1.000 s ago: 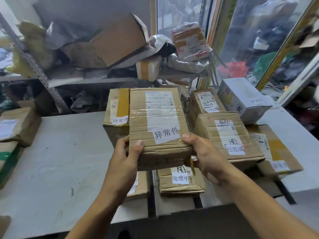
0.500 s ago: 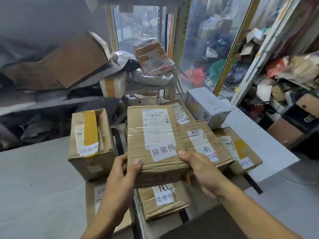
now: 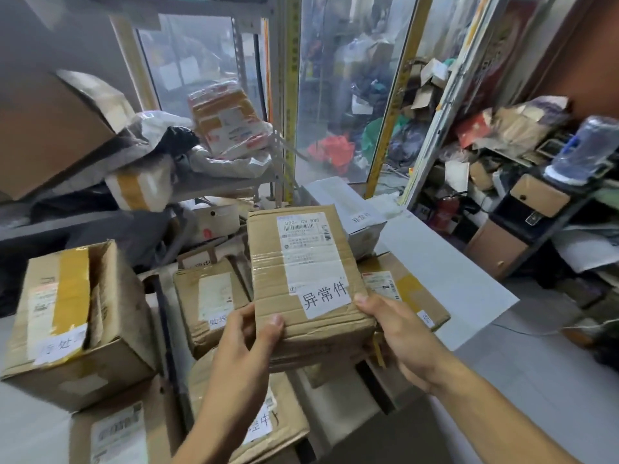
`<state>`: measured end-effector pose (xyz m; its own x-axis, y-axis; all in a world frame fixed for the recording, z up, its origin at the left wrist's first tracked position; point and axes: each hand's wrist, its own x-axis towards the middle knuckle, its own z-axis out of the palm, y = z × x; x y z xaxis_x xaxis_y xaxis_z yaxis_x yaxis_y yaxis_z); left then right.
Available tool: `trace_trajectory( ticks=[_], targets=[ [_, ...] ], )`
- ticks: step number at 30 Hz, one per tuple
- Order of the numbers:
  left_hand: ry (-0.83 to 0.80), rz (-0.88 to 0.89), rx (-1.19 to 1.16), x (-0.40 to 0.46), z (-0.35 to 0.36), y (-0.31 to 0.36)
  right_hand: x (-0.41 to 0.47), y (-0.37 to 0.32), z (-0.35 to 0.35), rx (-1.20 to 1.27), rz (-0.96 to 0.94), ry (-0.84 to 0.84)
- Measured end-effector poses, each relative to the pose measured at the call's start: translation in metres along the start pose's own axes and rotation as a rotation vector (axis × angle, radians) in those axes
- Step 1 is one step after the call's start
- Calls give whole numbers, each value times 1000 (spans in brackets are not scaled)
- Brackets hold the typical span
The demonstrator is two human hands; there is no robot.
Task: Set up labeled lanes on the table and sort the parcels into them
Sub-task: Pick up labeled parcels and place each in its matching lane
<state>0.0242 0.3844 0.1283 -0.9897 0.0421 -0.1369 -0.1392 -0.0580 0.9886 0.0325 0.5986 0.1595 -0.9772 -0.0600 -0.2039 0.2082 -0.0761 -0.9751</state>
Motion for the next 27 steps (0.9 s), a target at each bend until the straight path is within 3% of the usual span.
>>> trace_trajectory(
  ticks=[8, 17, 27],
  targets=[
    [-4, 0, 18, 13, 110, 7, 1, -30, -115, -124, 15, 21],
    [-58, -150, 65, 12, 227, -14, 15, -14, -249, -352, 185, 74],
    [-14, -347, 163, 33, 272, -66, 49, 46, -292, -334, 290, 113]
  ],
)
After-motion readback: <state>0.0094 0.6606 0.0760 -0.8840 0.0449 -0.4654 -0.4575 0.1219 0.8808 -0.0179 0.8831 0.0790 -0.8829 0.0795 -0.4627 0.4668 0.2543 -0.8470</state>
